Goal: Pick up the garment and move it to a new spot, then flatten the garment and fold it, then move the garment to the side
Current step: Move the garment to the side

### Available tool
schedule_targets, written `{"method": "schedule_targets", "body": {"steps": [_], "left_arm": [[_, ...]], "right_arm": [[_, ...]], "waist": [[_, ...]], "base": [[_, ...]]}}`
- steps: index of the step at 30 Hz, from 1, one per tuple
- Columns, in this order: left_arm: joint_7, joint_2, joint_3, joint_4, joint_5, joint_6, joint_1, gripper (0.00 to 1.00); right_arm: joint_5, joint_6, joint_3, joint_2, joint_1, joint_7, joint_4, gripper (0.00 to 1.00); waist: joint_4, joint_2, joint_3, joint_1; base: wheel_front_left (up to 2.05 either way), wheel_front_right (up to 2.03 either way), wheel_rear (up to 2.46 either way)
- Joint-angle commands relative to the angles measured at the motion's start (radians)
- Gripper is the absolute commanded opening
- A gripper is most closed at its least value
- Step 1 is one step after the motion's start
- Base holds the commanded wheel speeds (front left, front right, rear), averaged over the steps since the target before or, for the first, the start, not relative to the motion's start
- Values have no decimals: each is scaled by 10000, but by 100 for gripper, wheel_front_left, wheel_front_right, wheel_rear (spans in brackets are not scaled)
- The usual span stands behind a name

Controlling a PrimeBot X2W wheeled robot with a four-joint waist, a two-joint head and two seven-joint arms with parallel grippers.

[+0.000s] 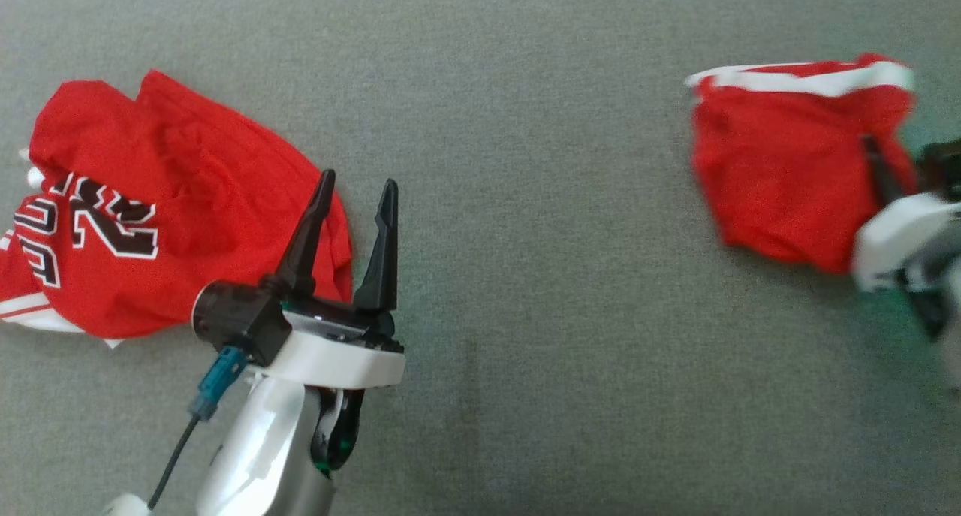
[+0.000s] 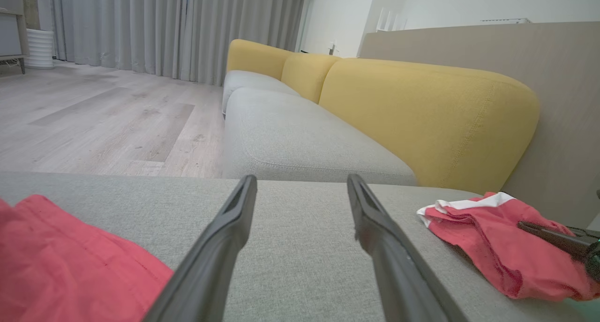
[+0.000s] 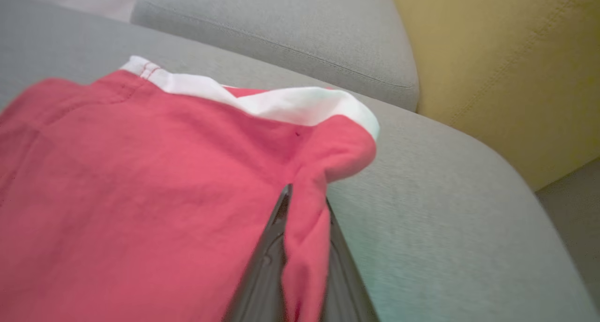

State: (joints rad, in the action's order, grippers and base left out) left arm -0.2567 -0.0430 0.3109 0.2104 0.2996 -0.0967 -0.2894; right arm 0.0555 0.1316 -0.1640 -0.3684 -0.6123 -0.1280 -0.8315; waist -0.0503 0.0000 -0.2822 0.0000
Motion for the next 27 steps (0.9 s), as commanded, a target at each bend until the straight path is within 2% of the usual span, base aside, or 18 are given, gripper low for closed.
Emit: {"method": "schedule_targets", "body": {"steps": [1,6,12,16,22,23,24,27], "left_arm": [[-51,-72,-328,-397,11,-1,-427,100],[-51,-72,-268,-468,35,-28,-565,100],[-51,-72,-280,-510,8,-55,-737,100],[-51,-72,-298,-500,-23,-77,-830,100],[-51,-72,-316,-475,-75,-109,-929,100],[-51,-72,-320,-469,-78,-113,-939,100],[-51,-72,-323,-461,-80,-117,-946,100],[-51,-72,-343,-410,-88,-121,-955,100]], "right_arm": [[139,-9,-392,-596,-197,134,310,0],[731,-9,-1333,-2463,-216,644,387,0],[1082,-9,-1975,-4257,-311,996,286,0],[1067,-9,-2136,-4897,-576,1000,48,0],[721,-9,-2167,-5161,-1145,855,-392,0],[620,-9,-2137,-5154,-1235,783,-453,75],[546,-9,-2062,-5121,-1320,723,-538,100],[350,-9,-1891,-4916,-1495,547,-726,100]], "waist": [[-36,0,-78,0],[-189,0,-347,0],[-387,0,-699,0],[-483,0,-882,0],[-556,0,-1062,0],[-560,0,-1069,0],[-560,0,-1071,0],[-544,0,-1008,0]], "base": [[0,0,0],[0,0,0],[0,0,0],[0,0,0],[0,0,0],[0,0,0],[0,0,0],[0,0,0]]}}
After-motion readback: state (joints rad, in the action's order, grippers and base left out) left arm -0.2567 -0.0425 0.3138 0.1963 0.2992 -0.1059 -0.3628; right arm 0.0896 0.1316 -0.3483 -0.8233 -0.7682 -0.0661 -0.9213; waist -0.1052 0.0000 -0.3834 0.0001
